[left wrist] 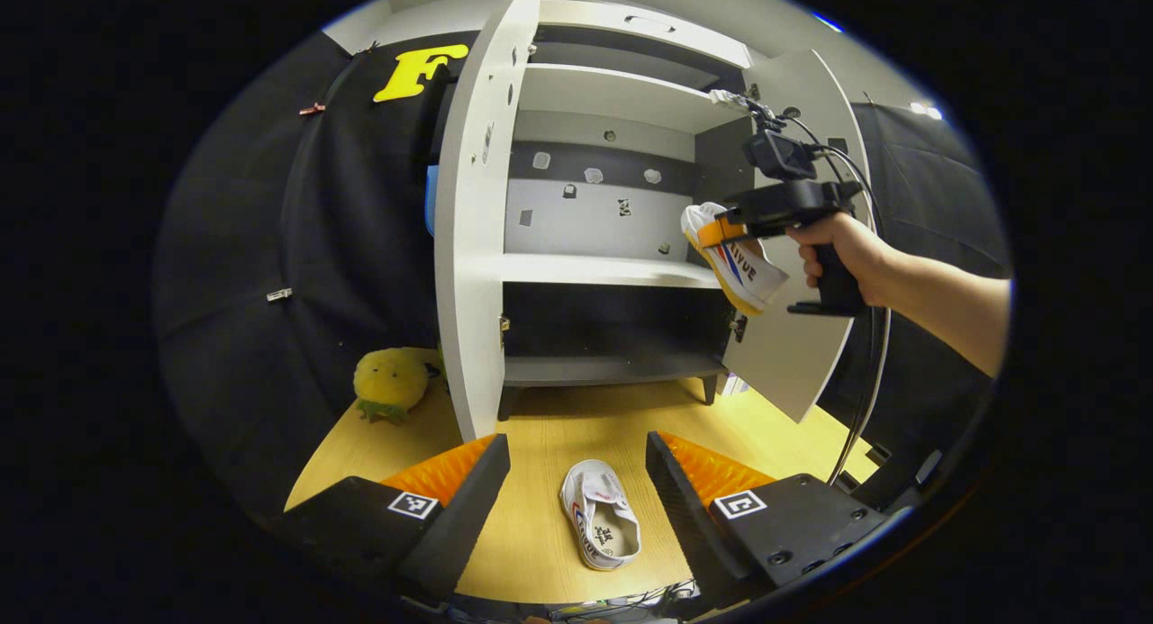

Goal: Grab one shoe with the right hand and put it into the shoe cabinet, grab the other shoe with the left hand and put it into the shoe cabinet; then close the right door with the right hand and the left door with the left hand.

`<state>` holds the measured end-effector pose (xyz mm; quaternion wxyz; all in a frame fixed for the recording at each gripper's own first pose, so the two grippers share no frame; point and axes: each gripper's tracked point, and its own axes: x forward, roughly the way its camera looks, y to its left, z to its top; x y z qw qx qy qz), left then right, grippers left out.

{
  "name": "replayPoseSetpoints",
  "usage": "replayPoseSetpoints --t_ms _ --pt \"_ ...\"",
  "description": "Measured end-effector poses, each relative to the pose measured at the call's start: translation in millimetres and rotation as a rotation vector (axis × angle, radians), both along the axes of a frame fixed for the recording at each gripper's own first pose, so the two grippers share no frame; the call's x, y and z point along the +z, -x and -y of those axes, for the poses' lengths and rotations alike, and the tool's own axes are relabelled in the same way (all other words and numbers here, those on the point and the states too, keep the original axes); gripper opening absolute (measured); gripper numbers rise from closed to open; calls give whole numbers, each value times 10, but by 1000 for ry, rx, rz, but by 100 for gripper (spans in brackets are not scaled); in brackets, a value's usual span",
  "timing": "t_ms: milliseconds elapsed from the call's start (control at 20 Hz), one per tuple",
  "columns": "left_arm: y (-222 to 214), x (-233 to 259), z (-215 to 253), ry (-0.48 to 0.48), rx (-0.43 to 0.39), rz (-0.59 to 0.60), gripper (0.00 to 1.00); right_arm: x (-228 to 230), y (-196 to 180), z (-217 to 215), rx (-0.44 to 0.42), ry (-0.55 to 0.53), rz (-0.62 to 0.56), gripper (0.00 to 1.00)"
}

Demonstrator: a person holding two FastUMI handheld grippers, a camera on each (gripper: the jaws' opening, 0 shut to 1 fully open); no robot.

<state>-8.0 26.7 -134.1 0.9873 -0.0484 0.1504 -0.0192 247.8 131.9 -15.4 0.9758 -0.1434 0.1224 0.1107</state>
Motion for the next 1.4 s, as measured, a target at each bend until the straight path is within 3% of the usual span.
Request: replayPoseSetpoints --t_ms 400,850,1200,1400 --pt "-136 150 -267 2 149 13 95 229 -904 -360 68 66 11 5" --pt "-270 214 -445 -5 303 -6 95 -35 -1981 -474 76 149 -57 5" --pt "-275 210 -414 -12 371 -15 95 -601 -2294 -435 49 172 -199 5" --pt "-236 227 -421 -14 395 -16 95 -722 -2289 -505 30 86 -286 5"
